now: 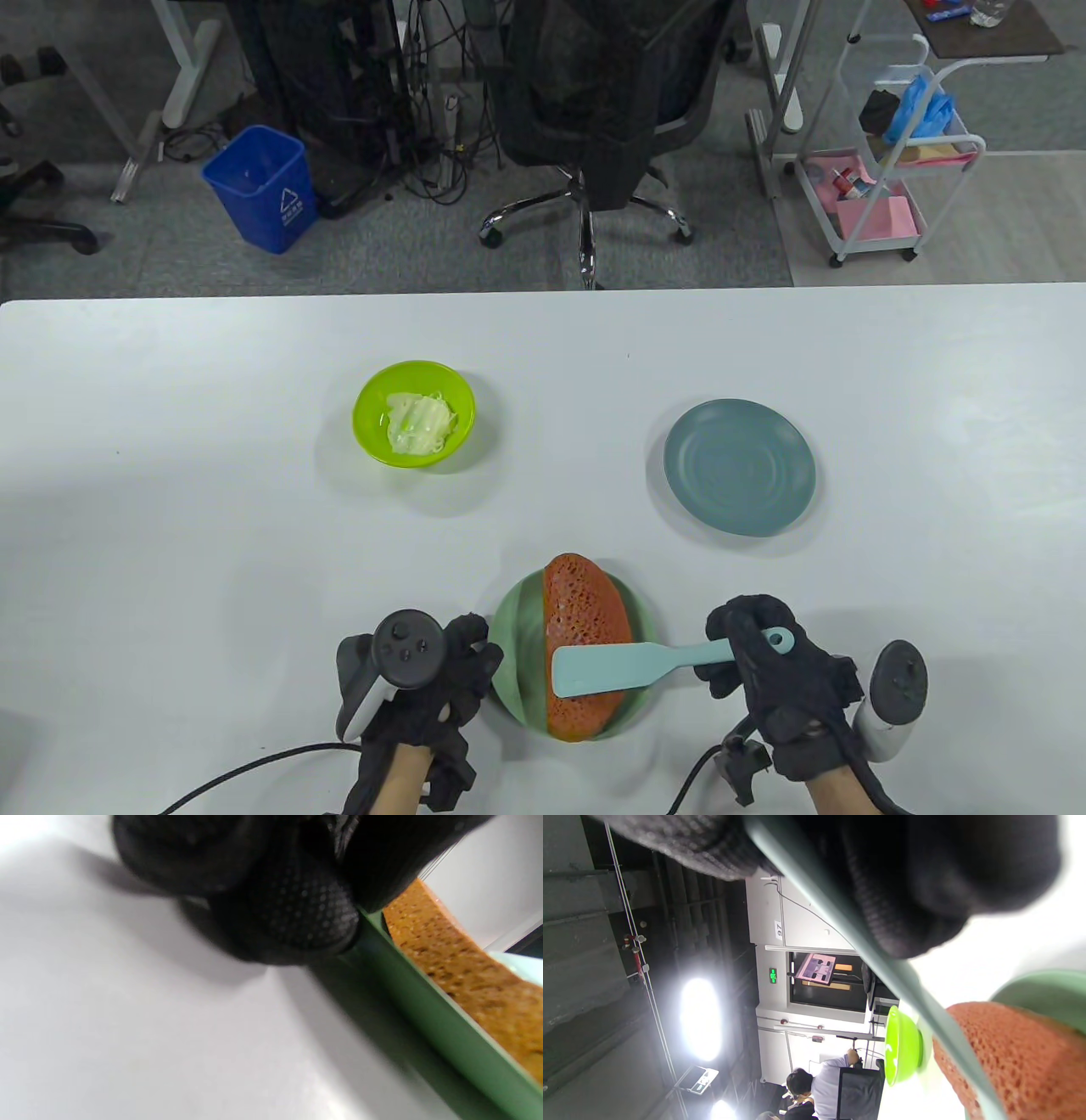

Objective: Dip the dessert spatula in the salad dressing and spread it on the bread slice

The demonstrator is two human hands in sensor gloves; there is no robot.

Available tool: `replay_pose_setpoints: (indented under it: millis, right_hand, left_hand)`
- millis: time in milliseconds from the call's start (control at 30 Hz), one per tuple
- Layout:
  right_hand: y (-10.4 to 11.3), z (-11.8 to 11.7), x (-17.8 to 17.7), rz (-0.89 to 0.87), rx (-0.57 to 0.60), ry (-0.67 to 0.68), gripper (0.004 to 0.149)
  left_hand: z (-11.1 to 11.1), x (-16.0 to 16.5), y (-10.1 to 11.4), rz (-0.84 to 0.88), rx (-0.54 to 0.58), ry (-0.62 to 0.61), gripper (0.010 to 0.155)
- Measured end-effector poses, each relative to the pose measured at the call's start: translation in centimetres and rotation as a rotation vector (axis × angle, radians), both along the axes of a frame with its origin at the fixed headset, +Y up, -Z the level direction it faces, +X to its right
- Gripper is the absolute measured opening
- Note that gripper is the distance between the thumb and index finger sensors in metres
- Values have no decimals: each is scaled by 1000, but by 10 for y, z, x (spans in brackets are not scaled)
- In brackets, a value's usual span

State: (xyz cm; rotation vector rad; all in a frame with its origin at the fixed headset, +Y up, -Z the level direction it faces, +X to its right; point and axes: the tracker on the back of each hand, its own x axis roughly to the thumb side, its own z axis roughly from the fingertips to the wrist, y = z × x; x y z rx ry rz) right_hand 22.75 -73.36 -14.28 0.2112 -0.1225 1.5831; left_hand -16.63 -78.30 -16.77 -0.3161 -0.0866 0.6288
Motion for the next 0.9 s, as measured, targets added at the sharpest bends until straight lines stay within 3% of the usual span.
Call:
replay_pose_setpoints:
  millis: [233, 567, 900]
  right_hand:
    - [12, 3, 17, 57, 42, -87, 35]
    - [14, 3, 51, 4, 28, -178, 34]
    - [7, 2, 50, -91, 37, -196, 35]
  left_hand:
    - [0, 0, 0, -3, 2, 1, 55]
    - [0, 0, 0, 1, -1, 1, 55]
    - [0, 0, 0, 0, 0, 1, 56]
